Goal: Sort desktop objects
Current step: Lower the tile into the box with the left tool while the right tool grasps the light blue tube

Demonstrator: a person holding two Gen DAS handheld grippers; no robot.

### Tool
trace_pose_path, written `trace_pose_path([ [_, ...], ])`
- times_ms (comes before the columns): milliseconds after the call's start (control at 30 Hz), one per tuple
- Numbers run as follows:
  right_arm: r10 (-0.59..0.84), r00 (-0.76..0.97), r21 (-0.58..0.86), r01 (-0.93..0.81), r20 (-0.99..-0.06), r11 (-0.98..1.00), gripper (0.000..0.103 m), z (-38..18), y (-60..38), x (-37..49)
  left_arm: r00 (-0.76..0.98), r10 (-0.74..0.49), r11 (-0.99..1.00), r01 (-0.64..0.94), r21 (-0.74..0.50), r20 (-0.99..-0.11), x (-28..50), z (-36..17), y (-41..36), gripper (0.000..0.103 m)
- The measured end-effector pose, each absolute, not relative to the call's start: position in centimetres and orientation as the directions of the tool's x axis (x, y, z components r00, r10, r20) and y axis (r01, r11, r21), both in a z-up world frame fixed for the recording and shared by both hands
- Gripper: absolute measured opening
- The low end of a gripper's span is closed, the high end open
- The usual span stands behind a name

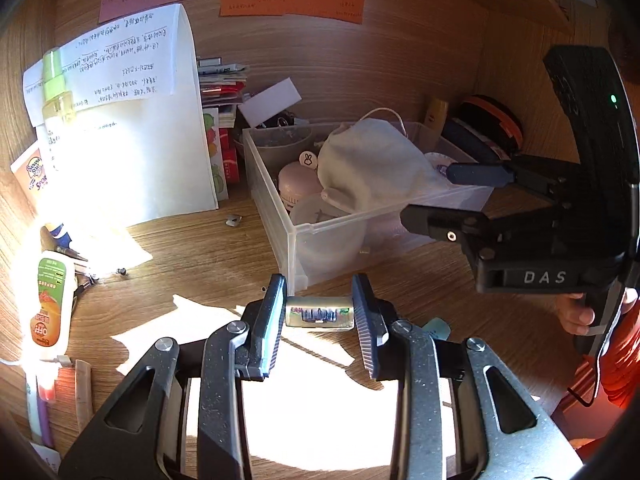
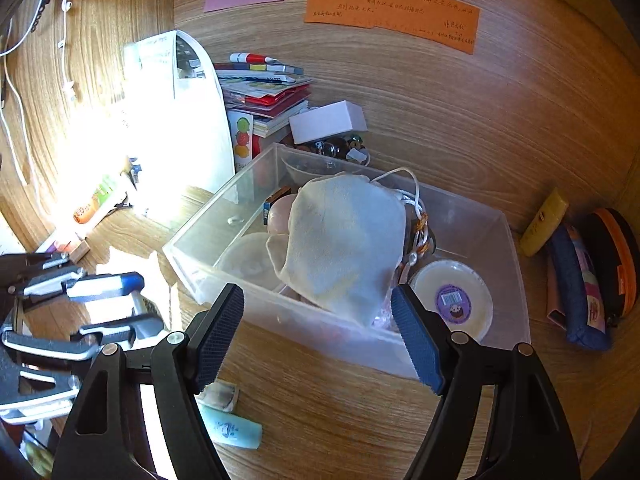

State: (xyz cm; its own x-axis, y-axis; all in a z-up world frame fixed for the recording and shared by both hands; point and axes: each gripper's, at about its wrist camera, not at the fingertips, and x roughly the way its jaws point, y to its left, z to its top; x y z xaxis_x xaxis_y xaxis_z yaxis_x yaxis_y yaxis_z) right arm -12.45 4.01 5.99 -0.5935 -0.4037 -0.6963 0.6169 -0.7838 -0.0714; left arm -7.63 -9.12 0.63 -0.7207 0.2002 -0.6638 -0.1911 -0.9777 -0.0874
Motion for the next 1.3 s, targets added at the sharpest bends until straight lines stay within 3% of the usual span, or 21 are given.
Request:
trace_pose_path([
  [367, -0.433, -0.48, 0.031, 0.642, -0.763, -0.766, 0.078, 2.2, 5.2, -8.4, -0.779, 0.192, -0.98, -0.183, -0.076, -0.597, -9.9, 4.4, -9.2, 0.033],
  [733, -0.427, -0.372, 0.084, 0.666, -0.824, -0.741, 0.08, -1.3, 3.5, -6.0, -0.769, 0.205, -0.976, -0.204, -0.071, -0.606, -14.0, 4.4, -7.6, 0.033],
  [1100, -0.381, -0.43, -0.007, 0.67, -0.818, -0.742, 0.081, -1.6, 1.9, -5.2, -0.727, 0.2, -0.977, -0.202, -0.074, -0.657, -15.9, 1.8, -7.6, 0.033],
  [1300, -0.378, -0.443, -0.005, 0.654, -0.813, -0.756, 0.076, -1.5, 1.9, -5.7, -0.732, 0.192, -0.977, -0.205, -0.057, -0.654, -15.5, 1.7, -7.6, 0.033],
])
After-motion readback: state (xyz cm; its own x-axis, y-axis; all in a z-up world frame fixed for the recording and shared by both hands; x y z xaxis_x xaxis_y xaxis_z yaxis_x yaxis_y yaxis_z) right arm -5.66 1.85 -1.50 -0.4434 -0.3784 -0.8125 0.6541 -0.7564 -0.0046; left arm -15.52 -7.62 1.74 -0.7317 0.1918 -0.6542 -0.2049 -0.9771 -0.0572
